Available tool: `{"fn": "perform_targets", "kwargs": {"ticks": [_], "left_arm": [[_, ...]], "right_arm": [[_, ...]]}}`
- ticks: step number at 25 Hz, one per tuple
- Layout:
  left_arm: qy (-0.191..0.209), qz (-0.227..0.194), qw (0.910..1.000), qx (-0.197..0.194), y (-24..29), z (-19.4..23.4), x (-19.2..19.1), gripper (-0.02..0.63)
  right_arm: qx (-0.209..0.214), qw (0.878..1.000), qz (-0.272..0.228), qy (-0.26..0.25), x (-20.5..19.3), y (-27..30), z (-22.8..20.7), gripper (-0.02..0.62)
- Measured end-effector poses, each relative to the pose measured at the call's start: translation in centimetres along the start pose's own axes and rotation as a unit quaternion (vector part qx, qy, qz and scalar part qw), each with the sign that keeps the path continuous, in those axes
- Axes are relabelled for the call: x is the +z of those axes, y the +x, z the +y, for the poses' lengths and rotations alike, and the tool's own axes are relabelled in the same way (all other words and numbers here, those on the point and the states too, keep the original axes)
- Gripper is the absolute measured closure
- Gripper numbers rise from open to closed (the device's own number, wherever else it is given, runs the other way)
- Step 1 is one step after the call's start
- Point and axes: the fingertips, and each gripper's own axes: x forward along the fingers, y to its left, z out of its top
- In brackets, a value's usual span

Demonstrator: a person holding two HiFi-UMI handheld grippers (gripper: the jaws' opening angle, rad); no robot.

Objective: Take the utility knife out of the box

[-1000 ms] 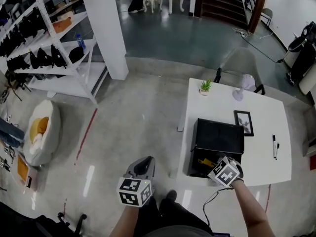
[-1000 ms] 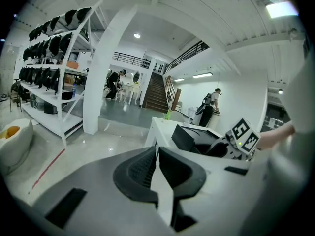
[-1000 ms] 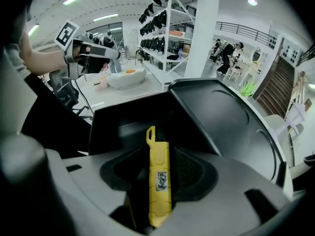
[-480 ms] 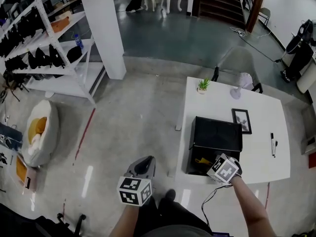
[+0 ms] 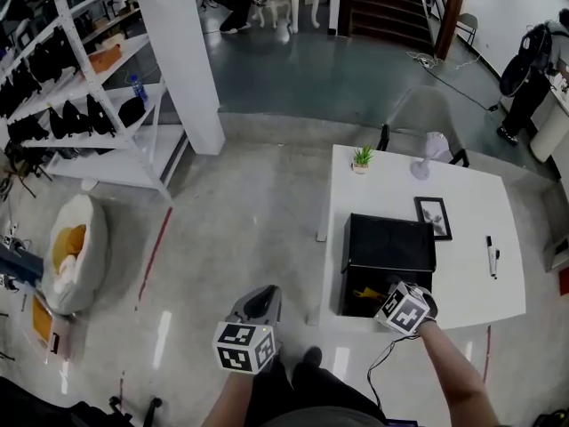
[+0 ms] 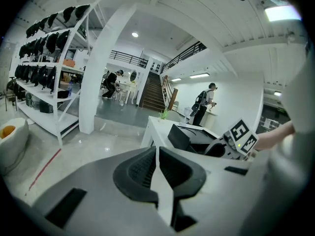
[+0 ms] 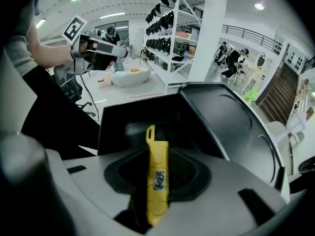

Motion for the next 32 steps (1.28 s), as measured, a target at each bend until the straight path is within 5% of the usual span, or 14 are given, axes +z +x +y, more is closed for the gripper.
{"fn": "perform_targets", "kwargs": {"ticks": [17,32], "left_arm": [[0.030,0.008,0.9984,-0.047,1.4,-0.7,1.5,0.581],[0.065,0.019,0.9920,-0.106,4.0,-2.9,2.6,0.581]], "right_arm": [[-0.062,0.981,-0.160,0.093,4.2,-5.1,-1.1,0.479],[-0.145,0.928,-0.282,0.196,6.9,-10.1,-2.5,0.479]]}}
